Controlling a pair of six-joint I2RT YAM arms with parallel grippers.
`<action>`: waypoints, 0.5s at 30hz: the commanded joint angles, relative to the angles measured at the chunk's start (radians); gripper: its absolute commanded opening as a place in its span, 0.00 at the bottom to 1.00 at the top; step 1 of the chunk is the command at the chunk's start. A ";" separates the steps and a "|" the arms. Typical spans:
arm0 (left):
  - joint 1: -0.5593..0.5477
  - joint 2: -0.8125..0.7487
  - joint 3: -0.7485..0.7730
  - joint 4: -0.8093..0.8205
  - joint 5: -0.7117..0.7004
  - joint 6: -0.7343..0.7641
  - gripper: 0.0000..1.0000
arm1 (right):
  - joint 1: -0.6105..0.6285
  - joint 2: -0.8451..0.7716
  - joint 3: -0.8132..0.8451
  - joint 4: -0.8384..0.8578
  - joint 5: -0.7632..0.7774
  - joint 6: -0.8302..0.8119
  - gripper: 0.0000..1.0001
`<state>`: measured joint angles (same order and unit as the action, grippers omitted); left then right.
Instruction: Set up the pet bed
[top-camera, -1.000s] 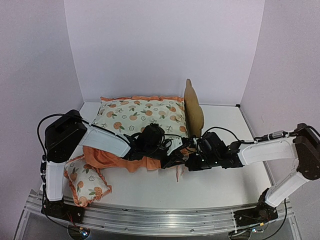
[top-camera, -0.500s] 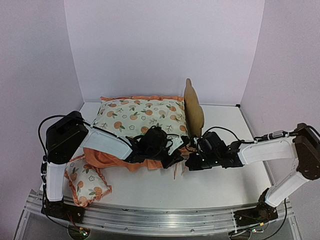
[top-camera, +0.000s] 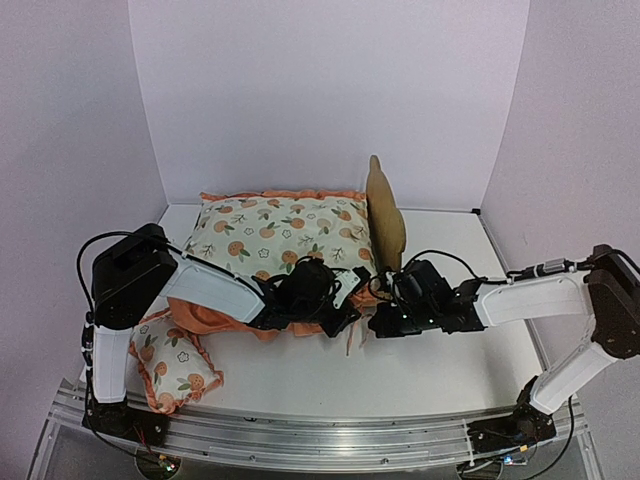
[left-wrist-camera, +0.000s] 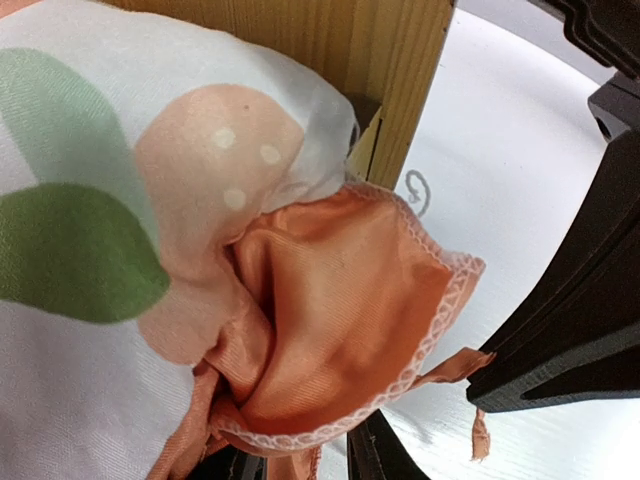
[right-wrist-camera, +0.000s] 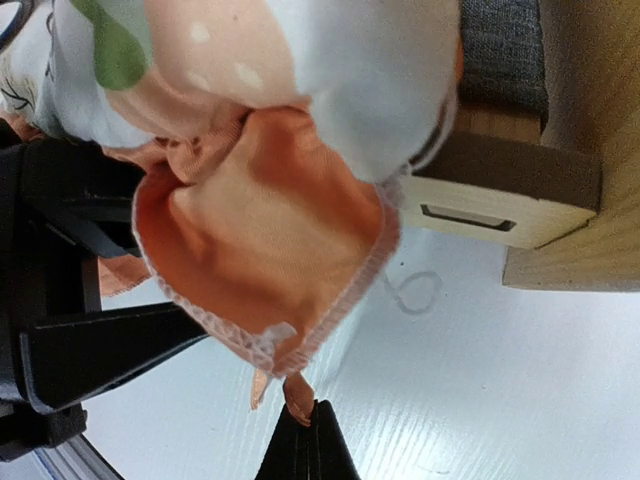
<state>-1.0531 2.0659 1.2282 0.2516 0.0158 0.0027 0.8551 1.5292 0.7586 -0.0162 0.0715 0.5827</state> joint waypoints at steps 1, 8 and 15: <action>0.002 -0.004 0.003 0.038 -0.041 -0.065 0.29 | -0.003 0.017 0.041 0.009 -0.019 -0.011 0.00; 0.004 0.032 0.025 0.060 -0.045 -0.100 0.29 | -0.003 0.019 0.021 0.009 -0.025 -0.003 0.00; 0.013 0.072 0.045 0.078 -0.022 -0.186 0.25 | -0.003 0.026 -0.002 0.009 -0.052 -0.002 0.00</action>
<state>-1.0565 2.1020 1.2308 0.2936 0.0124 -0.1133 0.8551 1.5391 0.7651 -0.0158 0.0444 0.5800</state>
